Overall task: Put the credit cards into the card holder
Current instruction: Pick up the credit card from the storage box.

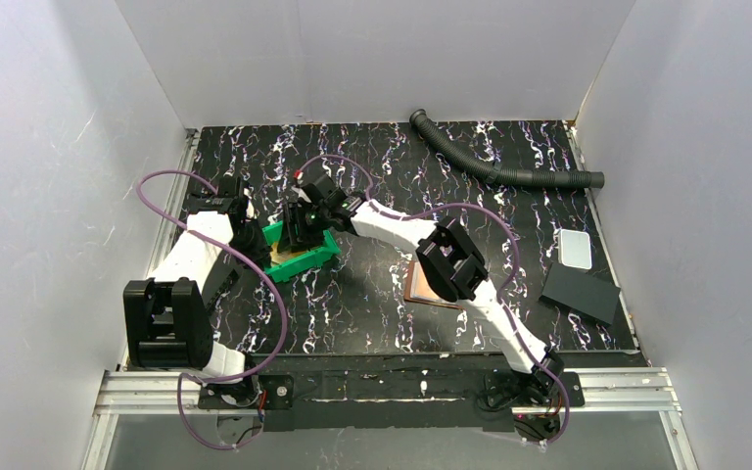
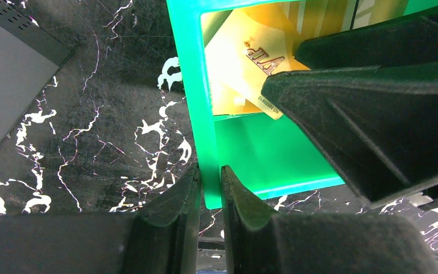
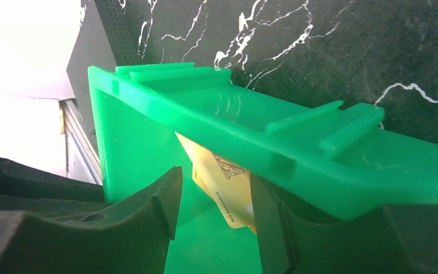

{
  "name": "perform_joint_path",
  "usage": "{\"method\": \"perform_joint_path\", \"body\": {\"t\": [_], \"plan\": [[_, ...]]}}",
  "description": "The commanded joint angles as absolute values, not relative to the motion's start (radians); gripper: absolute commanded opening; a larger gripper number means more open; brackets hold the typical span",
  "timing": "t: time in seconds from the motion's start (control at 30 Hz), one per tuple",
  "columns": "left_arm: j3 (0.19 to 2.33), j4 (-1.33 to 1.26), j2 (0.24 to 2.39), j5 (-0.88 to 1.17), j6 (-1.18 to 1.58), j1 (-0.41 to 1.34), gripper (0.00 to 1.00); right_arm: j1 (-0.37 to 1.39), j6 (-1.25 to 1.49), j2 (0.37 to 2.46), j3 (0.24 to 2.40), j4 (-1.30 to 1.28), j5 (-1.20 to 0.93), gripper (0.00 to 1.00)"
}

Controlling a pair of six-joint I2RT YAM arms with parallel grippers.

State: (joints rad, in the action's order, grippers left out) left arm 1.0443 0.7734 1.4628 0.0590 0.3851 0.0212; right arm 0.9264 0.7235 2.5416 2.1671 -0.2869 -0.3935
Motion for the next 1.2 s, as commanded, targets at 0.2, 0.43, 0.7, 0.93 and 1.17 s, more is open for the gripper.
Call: {"method": "perform_joint_path", "body": {"t": [0.2,0.43,0.7,0.93,1.17], "plan": [[1.06,0.761,1.469,0.1,0.364,0.027,0.07,1.013,0.398,2.575,2.192,-0.533,-0.145,0.75],[1.047,0.743,1.462,0.117,0.377,0.027,0.06,1.05,0.272,2.623,2.297,-0.664,0.093,0.76],[1.026,0.728,1.45,0.151,0.389,0.027,0.05,1.085,0.139,2.661,2.325,-0.679,0.205,0.78],[1.01,0.727,1.441,0.171,0.396,0.027,0.03,1.088,0.199,2.682,2.338,-0.654,0.197,0.66],[0.972,0.733,1.422,0.157,0.412,0.026,0.03,1.05,0.303,2.549,2.19,-0.575,0.202,0.36]]}}
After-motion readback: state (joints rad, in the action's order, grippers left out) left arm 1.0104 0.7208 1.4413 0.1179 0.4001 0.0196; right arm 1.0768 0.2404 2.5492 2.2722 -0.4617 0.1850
